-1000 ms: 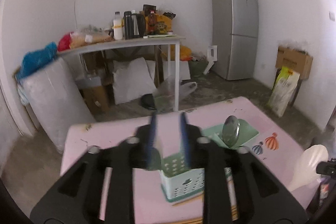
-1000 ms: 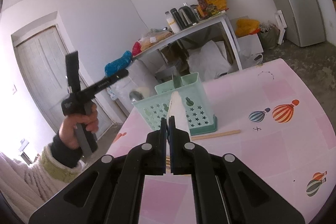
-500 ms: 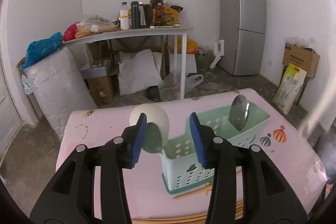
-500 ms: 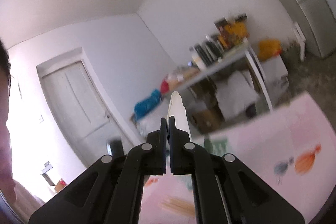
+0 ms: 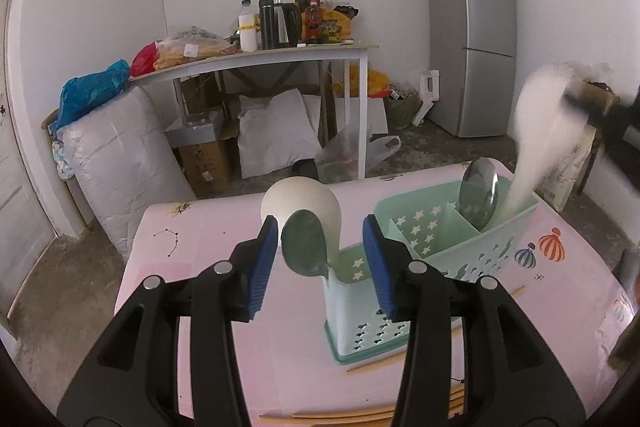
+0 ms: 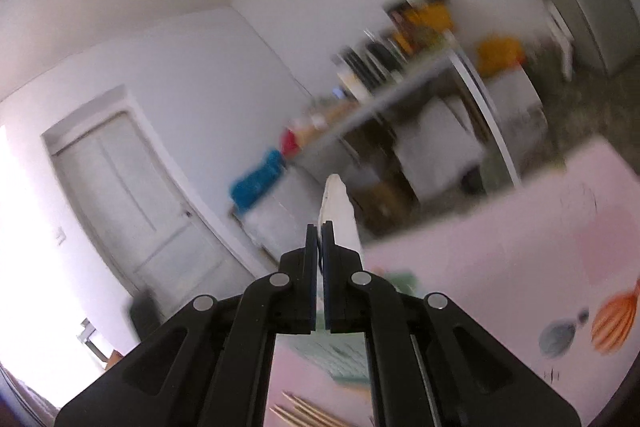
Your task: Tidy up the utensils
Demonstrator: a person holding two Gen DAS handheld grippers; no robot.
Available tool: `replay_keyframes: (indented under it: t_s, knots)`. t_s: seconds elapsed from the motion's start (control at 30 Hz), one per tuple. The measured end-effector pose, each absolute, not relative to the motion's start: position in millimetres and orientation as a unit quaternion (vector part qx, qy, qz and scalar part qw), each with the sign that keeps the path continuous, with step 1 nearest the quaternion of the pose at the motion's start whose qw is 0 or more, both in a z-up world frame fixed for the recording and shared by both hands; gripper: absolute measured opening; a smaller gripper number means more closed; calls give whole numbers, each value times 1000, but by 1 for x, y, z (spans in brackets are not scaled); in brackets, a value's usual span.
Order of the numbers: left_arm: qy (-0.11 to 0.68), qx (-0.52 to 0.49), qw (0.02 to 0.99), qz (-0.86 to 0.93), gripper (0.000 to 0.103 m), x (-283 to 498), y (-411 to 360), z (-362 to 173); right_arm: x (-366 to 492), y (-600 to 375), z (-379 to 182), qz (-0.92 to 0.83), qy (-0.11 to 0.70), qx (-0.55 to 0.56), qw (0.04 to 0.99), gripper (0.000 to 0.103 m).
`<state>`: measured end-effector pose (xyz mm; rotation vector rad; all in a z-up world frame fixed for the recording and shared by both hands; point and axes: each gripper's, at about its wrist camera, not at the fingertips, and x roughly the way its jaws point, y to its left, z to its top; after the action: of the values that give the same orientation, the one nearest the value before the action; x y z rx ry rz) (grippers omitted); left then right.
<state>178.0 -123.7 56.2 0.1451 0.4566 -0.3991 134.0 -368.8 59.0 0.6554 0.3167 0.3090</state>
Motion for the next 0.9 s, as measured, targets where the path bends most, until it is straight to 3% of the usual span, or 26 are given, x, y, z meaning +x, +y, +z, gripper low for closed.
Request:
replay_keyframes:
  t_s: [0.2,0.3,0.43,0.77,0.83,0.9]
  knots:
    - [214,60,954,-201,49,170,-113,57,127,-368,41,111,189,300,928,9]
    - [210,58,955,-203,51,163,-109,58,114,-366,49,98,179,282,937,31]
    - [205,53,955,-206,53,153,-104,58,100,-366,55,85,167,272,944,34]
    - [209,44,954,-209,54,142,-100,59,129,-360,65,78,206,269,938,32]
    - [210,43,954,-208,54,142,-99,60,138,-357,63,77,219,265,936,6]
    - [212,43,954,-207,54,142,-98,59,143,-353,65,77,221,258,937,5]
